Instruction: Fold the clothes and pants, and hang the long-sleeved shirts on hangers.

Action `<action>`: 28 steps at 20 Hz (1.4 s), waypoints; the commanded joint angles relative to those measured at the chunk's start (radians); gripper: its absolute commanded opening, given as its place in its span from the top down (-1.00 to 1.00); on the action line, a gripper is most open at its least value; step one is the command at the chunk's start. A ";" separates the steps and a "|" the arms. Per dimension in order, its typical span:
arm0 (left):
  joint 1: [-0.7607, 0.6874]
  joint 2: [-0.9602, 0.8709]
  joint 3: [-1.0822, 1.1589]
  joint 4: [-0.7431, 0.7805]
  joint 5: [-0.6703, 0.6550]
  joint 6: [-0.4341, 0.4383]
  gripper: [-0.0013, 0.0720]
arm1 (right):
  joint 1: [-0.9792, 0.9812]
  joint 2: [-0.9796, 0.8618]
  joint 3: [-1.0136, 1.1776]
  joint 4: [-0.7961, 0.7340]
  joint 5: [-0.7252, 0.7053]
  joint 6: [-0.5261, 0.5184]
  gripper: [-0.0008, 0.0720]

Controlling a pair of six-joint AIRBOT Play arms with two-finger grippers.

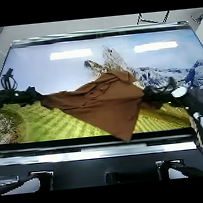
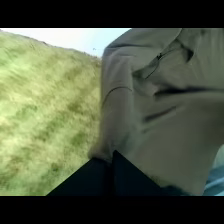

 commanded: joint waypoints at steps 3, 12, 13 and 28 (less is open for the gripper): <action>-0.110 -0.089 -0.031 0.002 -0.033 -0.003 0.89 | -0.093 -0.004 0.034 -0.069 0.248 -0.119 -0.87; -0.127 -0.106 -0.031 0.002 -0.035 -0.003 0.89 | -0.092 0.138 -0.370 -0.049 0.552 -0.236 -0.68; -0.127 -0.106 -0.031 0.002 -0.035 -0.003 0.90 | -0.092 0.167 -0.398 -0.020 0.525 -0.237 -0.68; -0.082 0.040 0.317 -0.024 -0.018 0.005 0.90 | 0.111 0.268 0.090 -0.156 0.456 -0.179 0.88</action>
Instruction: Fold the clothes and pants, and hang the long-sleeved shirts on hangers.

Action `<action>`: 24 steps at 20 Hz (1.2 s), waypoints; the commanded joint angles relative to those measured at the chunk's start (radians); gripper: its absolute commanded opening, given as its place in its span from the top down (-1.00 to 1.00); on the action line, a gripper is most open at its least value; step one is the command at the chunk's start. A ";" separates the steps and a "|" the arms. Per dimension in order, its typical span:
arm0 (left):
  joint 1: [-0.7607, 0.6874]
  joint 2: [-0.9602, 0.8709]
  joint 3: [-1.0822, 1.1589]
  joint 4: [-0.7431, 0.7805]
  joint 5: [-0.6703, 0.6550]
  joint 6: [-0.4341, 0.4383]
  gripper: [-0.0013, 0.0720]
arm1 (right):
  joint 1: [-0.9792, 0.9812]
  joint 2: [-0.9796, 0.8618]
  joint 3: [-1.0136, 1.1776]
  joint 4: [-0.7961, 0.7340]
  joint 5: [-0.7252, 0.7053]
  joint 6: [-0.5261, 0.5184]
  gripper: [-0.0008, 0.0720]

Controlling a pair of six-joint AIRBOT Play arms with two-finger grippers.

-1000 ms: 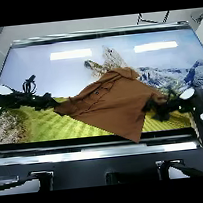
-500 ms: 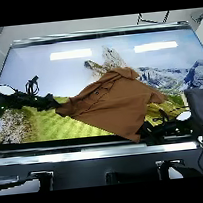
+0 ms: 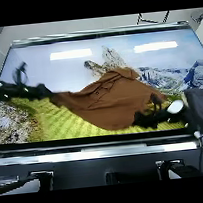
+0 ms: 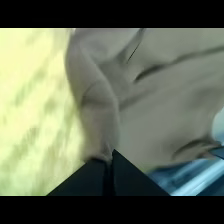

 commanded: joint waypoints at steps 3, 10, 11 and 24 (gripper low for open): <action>0.085 0.140 0.533 -0.004 0.157 -0.043 0.90 | -0.122 0.154 0.727 -0.282 -0.044 0.046 0.88; 0.080 0.447 0.698 -0.026 0.433 -0.079 0.90 | -0.153 0.351 1.197 -0.457 -0.152 0.083 0.88; 0.066 0.488 0.667 -0.026 0.509 -0.079 0.90 | -0.153 0.365 1.197 -0.459 -0.156 0.084 0.88; 0.032 0.309 0.388 0.159 0.297 0.110 0.90 | -0.152 0.017 1.082 -0.467 0.172 0.028 0.87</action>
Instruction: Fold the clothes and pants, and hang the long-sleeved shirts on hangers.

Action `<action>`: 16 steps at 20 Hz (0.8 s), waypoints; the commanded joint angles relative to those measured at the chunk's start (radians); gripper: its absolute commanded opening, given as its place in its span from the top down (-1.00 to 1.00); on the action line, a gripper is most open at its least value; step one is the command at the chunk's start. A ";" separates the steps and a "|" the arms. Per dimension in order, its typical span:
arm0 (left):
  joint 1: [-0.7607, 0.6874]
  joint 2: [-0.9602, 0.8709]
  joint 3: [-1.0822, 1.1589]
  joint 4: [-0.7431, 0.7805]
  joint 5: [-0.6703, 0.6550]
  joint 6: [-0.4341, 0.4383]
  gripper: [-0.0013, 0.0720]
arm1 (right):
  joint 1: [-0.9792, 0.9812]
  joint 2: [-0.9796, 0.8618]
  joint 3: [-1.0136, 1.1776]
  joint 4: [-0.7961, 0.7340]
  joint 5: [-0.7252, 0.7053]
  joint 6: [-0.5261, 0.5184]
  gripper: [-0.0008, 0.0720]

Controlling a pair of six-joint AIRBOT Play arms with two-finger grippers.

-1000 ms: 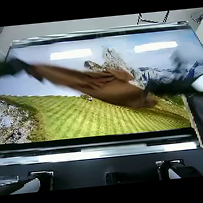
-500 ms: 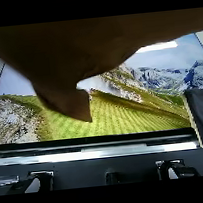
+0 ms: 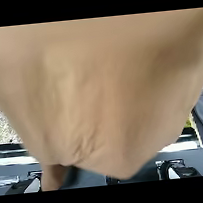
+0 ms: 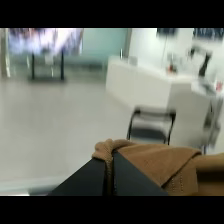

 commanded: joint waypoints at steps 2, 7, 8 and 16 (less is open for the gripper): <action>-0.082 -0.175 -0.304 0.042 -0.040 0.096 0.90 | 0.000 -0.255 -0.197 -0.011 0.098 -0.045 0.87; -0.230 -0.483 -0.468 0.042 0.035 0.077 0.89 | 0.000 -0.533 -0.303 0.097 0.042 0.244 0.87; -0.245 -0.531 -0.468 0.042 0.019 0.034 0.89 | 0.003 -0.570 -0.303 0.164 0.043 0.235 0.87; -0.122 -0.603 -0.378 0.055 -0.294 -0.109 -0.83 | -0.071 -0.578 -0.296 0.163 0.119 0.118 -0.43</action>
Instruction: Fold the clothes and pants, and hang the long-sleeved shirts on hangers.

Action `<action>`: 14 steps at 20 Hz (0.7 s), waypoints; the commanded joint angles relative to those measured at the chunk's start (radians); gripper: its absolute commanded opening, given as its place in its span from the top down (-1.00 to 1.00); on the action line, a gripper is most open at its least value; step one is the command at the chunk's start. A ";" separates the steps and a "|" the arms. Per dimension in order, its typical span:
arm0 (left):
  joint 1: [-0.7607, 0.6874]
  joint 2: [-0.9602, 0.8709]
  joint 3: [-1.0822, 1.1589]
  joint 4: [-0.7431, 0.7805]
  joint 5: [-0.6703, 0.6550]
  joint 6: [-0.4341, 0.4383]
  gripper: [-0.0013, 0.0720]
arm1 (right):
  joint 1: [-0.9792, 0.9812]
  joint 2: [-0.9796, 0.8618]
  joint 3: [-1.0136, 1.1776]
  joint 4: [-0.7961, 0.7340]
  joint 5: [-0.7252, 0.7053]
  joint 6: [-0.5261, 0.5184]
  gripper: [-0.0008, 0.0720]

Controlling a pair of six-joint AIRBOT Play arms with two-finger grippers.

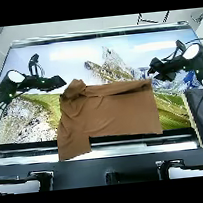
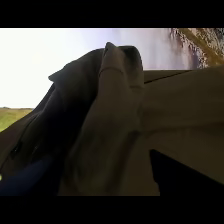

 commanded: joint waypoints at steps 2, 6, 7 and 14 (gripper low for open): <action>0.183 -0.005 0.078 0.058 -0.373 0.032 -0.82 | -0.177 0.040 0.000 -0.048 0.257 -0.139 -0.52; 0.335 -0.003 -0.085 0.129 -0.497 0.023 -0.48 | -0.323 0.074 -0.151 -0.062 0.494 -0.230 -0.52; 0.346 -0.003 -0.156 0.116 -0.492 0.029 -0.45 | -0.328 0.104 -0.238 -0.066 0.465 -0.239 -0.52; 0.283 -0.007 -0.438 -0.070 -0.315 0.163 -0.26 | -0.328 0.188 -0.550 -0.066 0.352 -0.303 -0.52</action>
